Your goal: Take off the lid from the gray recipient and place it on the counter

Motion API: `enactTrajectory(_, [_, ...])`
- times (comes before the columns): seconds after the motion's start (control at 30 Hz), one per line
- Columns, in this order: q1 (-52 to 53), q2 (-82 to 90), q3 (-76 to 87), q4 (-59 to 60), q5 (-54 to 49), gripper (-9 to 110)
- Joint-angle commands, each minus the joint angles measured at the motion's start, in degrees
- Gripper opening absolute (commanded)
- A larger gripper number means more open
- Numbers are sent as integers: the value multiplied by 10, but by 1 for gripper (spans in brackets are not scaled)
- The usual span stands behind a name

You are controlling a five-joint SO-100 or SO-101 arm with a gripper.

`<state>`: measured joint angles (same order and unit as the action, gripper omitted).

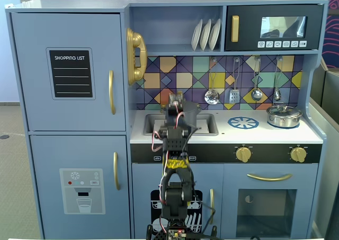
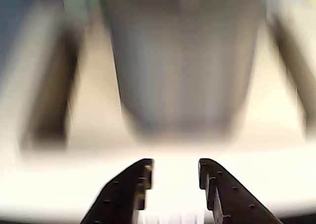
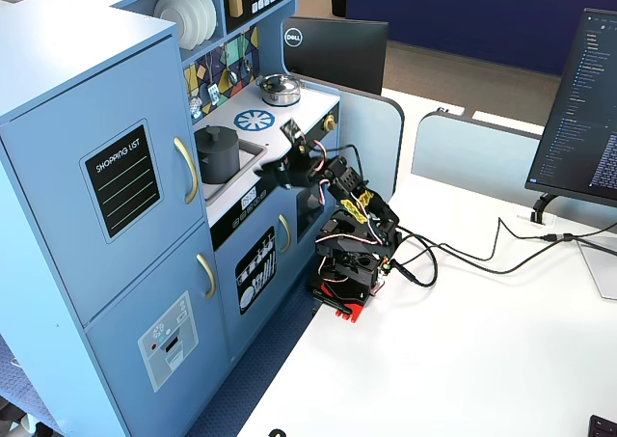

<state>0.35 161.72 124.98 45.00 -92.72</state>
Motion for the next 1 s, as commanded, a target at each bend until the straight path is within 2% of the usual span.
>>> enactTrajectory(0.0, [12,-60,-62,-129,-9,11])
enactTrajectory(0.27, [19,-137,-77,-252,-7,17])
enactTrajectory(0.97, [39,-344,-149,-352,-1,14])
